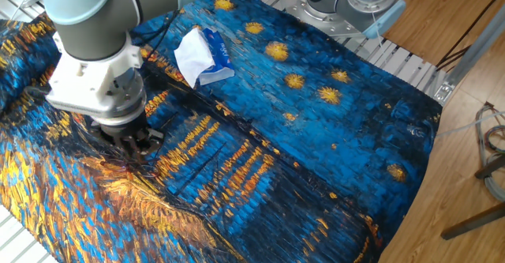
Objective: Unfold the leg of the glasses (with one hand)
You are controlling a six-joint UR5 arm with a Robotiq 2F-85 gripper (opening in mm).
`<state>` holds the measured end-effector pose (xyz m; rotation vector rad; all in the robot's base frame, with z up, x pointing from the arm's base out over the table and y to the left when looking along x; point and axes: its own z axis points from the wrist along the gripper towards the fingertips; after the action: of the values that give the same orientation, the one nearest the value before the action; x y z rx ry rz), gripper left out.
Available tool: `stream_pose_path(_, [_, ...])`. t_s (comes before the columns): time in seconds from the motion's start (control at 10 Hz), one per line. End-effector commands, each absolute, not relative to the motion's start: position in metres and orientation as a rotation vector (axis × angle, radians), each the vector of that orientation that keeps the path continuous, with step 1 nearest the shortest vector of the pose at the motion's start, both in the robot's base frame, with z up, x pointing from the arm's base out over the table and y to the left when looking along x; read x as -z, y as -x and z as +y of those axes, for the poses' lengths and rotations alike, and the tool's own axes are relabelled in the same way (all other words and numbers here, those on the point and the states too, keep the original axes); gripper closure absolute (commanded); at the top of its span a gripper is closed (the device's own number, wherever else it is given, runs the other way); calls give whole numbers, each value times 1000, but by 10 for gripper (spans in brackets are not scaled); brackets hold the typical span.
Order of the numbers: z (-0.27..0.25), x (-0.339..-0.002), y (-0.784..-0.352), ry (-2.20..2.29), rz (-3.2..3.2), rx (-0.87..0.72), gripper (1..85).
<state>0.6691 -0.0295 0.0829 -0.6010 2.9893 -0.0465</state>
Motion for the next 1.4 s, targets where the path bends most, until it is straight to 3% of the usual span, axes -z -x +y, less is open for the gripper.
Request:
stream_pose_path(0.0, [-28, -84, -673, 452, 2999, 29, 587])
stream_pose_path(0.4, [-29, -81, -676, 480, 2982, 31, 583])
stream_pose_path(1.0, [-28, -71, -680, 1260, 2737, 161, 550])
stream_pose_path(1.3, [-22, -71, -685, 1507, 2553, 136, 513])
